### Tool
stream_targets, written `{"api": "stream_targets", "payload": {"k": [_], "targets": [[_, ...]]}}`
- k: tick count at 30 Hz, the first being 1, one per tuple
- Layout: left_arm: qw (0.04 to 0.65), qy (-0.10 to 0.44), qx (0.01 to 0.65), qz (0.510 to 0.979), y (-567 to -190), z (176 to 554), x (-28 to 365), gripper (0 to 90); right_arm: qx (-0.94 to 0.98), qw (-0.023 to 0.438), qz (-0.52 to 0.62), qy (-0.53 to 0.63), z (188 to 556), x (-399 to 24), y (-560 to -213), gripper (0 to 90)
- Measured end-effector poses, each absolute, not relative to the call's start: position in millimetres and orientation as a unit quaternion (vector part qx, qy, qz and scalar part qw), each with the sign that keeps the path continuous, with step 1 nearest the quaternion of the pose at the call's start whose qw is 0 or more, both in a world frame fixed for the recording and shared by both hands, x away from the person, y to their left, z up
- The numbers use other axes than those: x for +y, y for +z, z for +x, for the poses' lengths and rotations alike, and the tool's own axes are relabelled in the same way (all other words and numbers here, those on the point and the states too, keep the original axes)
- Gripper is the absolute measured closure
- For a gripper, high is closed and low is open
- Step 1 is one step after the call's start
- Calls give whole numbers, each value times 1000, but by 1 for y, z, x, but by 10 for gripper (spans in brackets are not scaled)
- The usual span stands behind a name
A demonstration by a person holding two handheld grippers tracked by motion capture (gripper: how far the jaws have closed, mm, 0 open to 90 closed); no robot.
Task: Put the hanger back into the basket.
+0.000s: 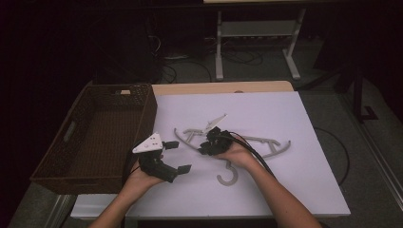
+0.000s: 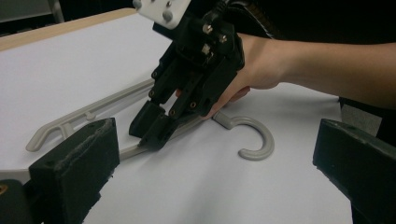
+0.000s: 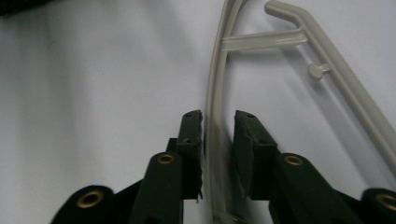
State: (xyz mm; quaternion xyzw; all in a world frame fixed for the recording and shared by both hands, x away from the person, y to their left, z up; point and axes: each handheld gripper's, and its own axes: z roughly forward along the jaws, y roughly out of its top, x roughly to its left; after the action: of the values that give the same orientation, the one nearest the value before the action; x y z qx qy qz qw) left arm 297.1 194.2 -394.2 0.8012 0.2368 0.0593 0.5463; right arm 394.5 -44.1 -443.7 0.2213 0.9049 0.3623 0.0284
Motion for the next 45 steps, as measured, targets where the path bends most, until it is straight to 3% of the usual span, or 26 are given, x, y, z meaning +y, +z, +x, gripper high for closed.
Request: {"api": "stream_targets", "payload": {"k": [1, 5, 16, 22, 28, 29, 35, 42, 45], "targets": [[547, 60, 237, 801, -394, 297, 194, 1, 907, 26, 219, 358, 394, -43, -445, 789], [548, 59, 237, 800, -394, 297, 194, 1, 909, 27, 215, 356, 391, -41, -445, 808], [548, 62, 239, 799, -393, 297, 196, 1, 926, 10, 144, 348, 357, -33, -443, 810], [550, 63, 240, 798, -392, 297, 196, 1, 932, -34, 84, 350, 325, -30, -440, 810], [551, 63, 241, 797, -392, 296, 196, 1, 935, -35, 61, 349, 311, -27, -441, 791], [551, 63, 241, 796, -392, 296, 196, 1, 930, -30, 69, 360, 312, -30, -437, 709], [550, 62, 244, 796, -392, 298, 199, 1, 907, 5, 124, 402, 311, -57, -417, 462], [542, 61, 235, 804, -393, 297, 196, 1, 872, 33, 190, 451, 307, -100, -397, 286], [534, 56, 230, 812, -396, 298, 192, 1, 859, 51, 207, 465, 304, -118, -392, 254]]}}
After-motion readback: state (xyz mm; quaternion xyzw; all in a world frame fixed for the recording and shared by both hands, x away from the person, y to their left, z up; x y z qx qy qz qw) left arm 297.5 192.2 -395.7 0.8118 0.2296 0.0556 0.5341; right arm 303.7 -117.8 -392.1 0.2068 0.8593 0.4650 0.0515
